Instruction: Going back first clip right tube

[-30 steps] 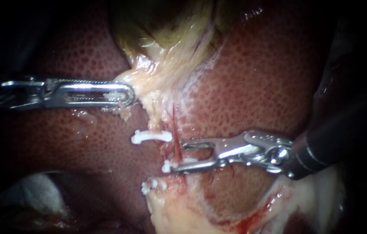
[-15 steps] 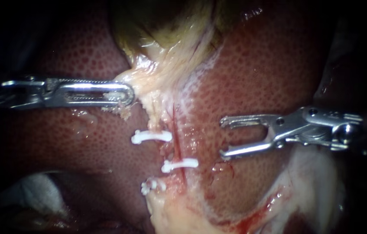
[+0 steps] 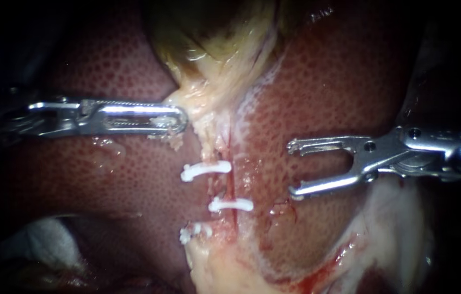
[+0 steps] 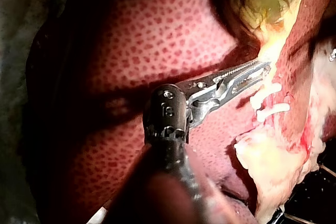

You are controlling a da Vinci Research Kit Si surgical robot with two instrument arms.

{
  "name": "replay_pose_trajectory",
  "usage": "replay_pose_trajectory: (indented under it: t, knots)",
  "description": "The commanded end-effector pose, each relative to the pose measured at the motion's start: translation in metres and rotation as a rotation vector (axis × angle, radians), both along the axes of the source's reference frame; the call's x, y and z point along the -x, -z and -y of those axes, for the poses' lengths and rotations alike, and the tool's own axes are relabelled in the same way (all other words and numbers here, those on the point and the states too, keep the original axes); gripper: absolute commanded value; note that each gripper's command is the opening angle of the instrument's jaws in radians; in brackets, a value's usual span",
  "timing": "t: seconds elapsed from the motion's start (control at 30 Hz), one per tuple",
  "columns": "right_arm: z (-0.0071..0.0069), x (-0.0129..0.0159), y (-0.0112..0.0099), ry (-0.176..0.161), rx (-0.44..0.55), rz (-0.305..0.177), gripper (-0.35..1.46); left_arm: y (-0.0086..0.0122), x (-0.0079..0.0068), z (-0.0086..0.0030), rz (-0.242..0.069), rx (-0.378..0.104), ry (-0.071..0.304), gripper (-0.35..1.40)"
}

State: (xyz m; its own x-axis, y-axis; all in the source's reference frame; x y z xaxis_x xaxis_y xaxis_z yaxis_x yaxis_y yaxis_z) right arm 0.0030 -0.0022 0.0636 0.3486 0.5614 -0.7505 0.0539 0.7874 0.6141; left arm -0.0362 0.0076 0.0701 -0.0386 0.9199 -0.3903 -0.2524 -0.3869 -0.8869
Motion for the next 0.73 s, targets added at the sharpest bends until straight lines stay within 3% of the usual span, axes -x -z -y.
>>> replay_pose_trajectory:
  t: [0.03, 0.2, 0.3, 0.73]
  knots:
    - [0.0000, 0.0000, 0.0000, 0.000, 0.000, 0.000, 0.50, -0.0005, 0.0006, 0.0003, -0.004, 0.000, -0.008, -0.35]
    - [0.0000, 0.0000, 0.0000, 0.000, 0.000, 0.000, 0.50, -0.0024, 0.0029, 0.0011, -0.008, 0.005, -0.030, -0.35]
    - [0.0000, 0.0000, 0.0000, 0.000, 0.000, 0.000, 0.50, -0.0029, 0.0036, 0.0014, -0.010, 0.008, -0.034, -0.35]
    - [0.0000, 0.0000, 0.0000, 0.000, 0.000, 0.000, 0.50, -0.0030, 0.0037, 0.0013, -0.008, 0.002, -0.036, -0.35]
